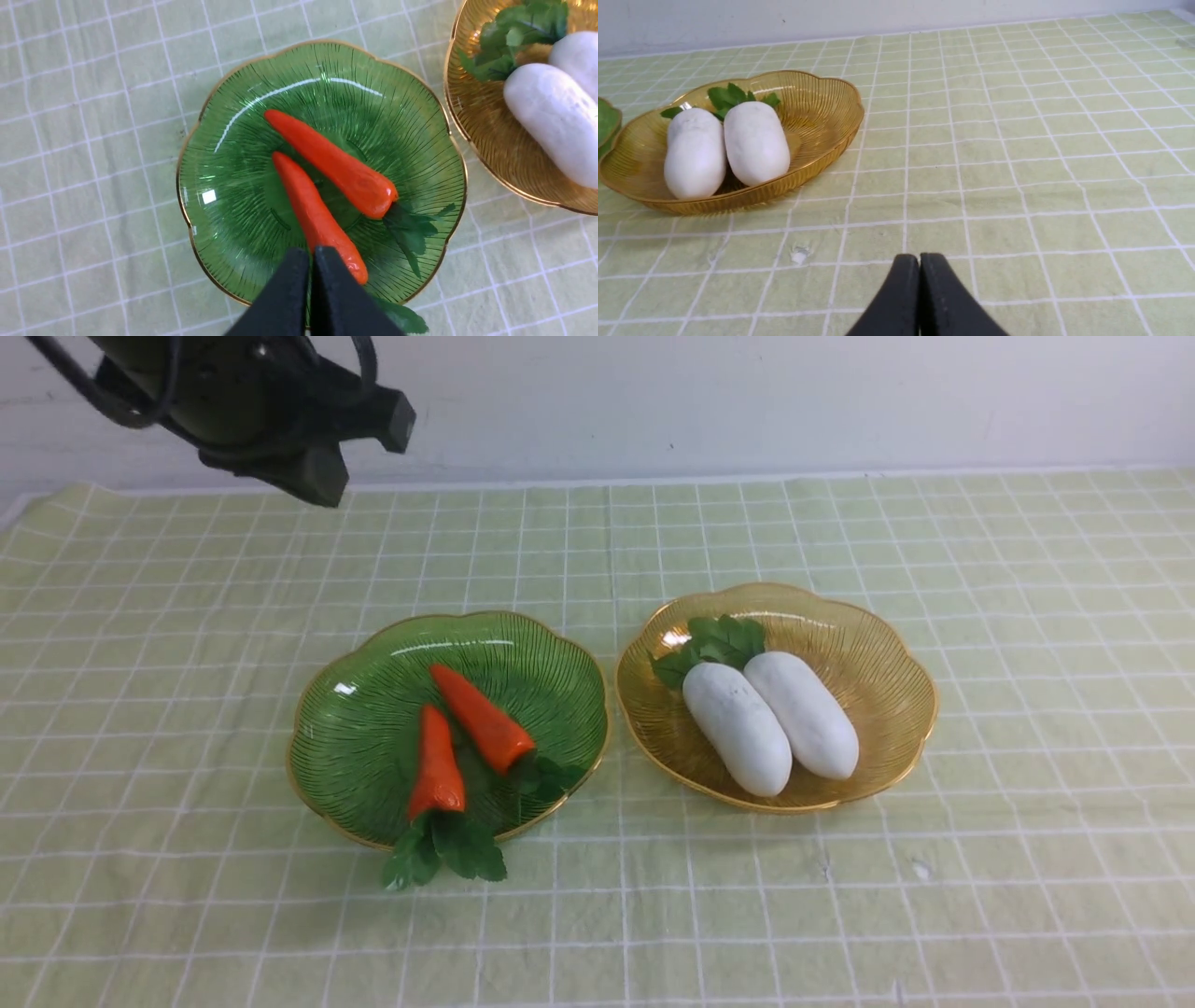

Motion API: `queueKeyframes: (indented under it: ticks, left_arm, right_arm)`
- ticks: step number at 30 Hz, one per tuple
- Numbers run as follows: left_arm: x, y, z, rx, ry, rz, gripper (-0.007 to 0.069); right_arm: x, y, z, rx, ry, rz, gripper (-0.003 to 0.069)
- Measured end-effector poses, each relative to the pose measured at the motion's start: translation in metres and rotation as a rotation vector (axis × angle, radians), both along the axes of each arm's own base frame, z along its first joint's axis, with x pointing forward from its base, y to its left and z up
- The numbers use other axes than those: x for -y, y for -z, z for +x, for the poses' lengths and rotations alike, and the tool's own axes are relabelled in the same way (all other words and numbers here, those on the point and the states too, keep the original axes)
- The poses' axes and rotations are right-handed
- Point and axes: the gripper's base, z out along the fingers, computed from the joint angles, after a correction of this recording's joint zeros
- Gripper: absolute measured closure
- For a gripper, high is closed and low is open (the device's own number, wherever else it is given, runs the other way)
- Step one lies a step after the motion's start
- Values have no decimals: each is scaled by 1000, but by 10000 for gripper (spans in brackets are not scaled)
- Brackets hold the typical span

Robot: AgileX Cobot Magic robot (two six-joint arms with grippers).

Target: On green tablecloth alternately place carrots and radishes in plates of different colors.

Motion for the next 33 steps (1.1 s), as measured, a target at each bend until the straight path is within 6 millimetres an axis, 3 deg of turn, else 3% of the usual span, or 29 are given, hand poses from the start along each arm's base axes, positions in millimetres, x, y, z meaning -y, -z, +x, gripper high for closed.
queueKeyframes:
  ticks: [7,8,11,17,25,27,33]
  left_arm:
    - [-17,-21,-55,60,17,-5,632]
    - [-16,-20,-55,55,18,-2,632]
    - [-27,-28,-91,93,26,-7,632]
    - [-43,-27,-143,136,26,-19,632]
    - [-65,2,-217,174,25,-30,632]
    - [-75,25,-248,194,24,-37,632]
    - [-84,60,-278,327,-4,-107,632]
  right_arm:
    - [1,0,0,0,18,0,674]
    - [1,0,0,1,18,0,674]
    - [1,0,0,1,18,0,674]
    - [1,0,0,1,18,0,674]
    - [1,0,0,1,8,-44,674]
    - [1,0,0,0,-6,-105,674]
    - [1,0,0,0,-13,-136,674]
